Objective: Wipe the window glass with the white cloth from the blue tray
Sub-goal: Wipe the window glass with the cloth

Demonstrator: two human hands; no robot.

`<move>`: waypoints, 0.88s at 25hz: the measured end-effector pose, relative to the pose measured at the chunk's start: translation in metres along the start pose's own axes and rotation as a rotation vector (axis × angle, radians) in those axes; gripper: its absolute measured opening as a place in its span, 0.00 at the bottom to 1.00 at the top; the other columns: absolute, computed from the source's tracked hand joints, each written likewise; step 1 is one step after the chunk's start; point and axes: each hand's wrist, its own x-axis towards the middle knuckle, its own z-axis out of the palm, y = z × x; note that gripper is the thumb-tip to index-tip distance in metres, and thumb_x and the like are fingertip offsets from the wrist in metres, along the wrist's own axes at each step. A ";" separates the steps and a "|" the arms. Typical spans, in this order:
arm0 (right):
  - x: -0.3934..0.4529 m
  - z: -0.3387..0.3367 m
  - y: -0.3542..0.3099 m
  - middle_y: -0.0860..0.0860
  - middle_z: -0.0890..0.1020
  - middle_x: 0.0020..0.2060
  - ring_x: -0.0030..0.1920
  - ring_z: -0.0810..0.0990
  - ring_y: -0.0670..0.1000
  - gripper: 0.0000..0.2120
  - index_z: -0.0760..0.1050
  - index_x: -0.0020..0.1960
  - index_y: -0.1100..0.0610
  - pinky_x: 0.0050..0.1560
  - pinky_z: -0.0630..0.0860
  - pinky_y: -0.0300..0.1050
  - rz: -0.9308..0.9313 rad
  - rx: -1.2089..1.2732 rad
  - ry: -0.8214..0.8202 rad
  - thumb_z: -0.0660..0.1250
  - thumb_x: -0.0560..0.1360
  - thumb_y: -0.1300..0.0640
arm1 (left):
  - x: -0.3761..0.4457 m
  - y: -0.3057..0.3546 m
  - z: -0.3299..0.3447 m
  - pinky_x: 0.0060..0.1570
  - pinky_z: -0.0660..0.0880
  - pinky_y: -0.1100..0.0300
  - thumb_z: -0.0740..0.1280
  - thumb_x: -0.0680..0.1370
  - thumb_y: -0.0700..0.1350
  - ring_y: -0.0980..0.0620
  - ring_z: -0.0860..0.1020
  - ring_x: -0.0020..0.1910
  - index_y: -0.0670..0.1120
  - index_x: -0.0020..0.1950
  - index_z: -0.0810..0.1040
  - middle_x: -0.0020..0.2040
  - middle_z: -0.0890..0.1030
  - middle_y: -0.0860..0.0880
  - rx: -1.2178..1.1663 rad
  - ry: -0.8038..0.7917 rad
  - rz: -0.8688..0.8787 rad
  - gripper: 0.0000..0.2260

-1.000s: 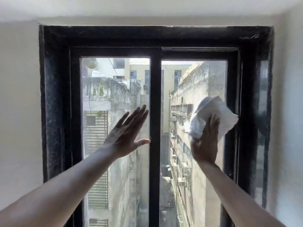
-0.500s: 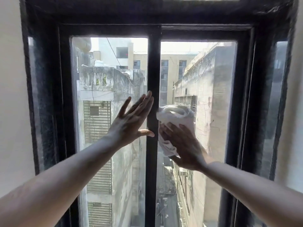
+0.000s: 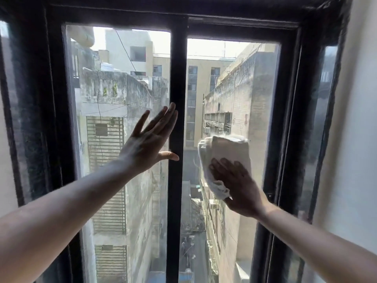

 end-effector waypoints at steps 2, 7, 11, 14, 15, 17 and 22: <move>0.022 -0.014 0.030 0.56 0.76 0.81 0.84 0.70 0.65 0.32 0.70 0.83 0.54 0.88 0.50 0.47 0.042 0.035 0.028 0.64 0.80 0.46 | 0.001 0.001 -0.001 0.89 0.50 0.38 0.69 0.73 0.72 0.43 0.52 0.91 0.39 0.91 0.50 0.93 0.50 0.42 -0.008 -0.007 -0.005 0.59; 0.047 -0.013 0.007 0.58 0.65 0.88 0.87 0.64 0.64 0.37 0.57 0.89 0.51 0.88 0.62 0.65 -0.139 -0.012 -0.138 0.58 0.83 0.42 | 0.000 0.001 -0.003 0.89 0.47 0.40 0.69 0.73 0.73 0.43 0.51 0.92 0.40 0.91 0.49 0.93 0.49 0.42 -0.007 -0.019 -0.002 0.60; 0.080 -0.040 0.017 0.58 0.60 0.90 0.89 0.58 0.64 0.43 0.53 0.90 0.55 0.91 0.48 0.57 0.458 0.205 0.198 0.64 0.80 0.47 | 0.004 -0.001 -0.001 0.89 0.47 0.40 0.68 0.73 0.73 0.43 0.52 0.92 0.41 0.92 0.50 0.93 0.50 0.43 -0.012 0.014 -0.017 0.59; 0.048 -0.017 -0.029 0.54 0.67 0.87 0.87 0.64 0.59 0.44 0.52 0.91 0.52 0.89 0.52 0.57 -0.235 -0.079 -0.038 0.68 0.81 0.45 | 0.001 0.000 -0.005 0.89 0.49 0.39 0.69 0.72 0.73 0.43 0.53 0.92 0.41 0.91 0.52 0.93 0.51 0.43 -0.010 0.001 -0.025 0.59; 0.044 -0.022 -0.015 0.53 0.78 0.80 0.82 0.74 0.61 0.37 0.64 0.86 0.51 0.86 0.61 0.55 -0.411 -0.146 -0.057 0.67 0.80 0.44 | 0.002 0.001 -0.004 0.89 0.50 0.39 0.70 0.72 0.73 0.43 0.54 0.91 0.41 0.91 0.53 0.93 0.52 0.43 -0.001 0.005 -0.020 0.59; 0.059 -0.028 0.015 0.56 0.80 0.78 0.81 0.74 0.67 0.31 0.71 0.81 0.53 0.86 0.62 0.56 -0.035 0.010 0.075 0.65 0.79 0.46 | 0.000 0.004 -0.002 0.89 0.50 0.39 0.72 0.72 0.72 0.43 0.54 0.91 0.41 0.91 0.54 0.93 0.52 0.43 0.000 0.028 -0.030 0.58; -0.037 0.025 -0.056 0.55 0.68 0.87 0.87 0.65 0.61 0.42 0.65 0.88 0.54 0.89 0.56 0.56 0.076 0.121 -0.128 0.74 0.77 0.51 | -0.004 0.006 -0.005 0.89 0.49 0.39 0.74 0.73 0.70 0.43 0.52 0.91 0.42 0.91 0.53 0.93 0.52 0.45 -0.025 0.008 -0.066 0.58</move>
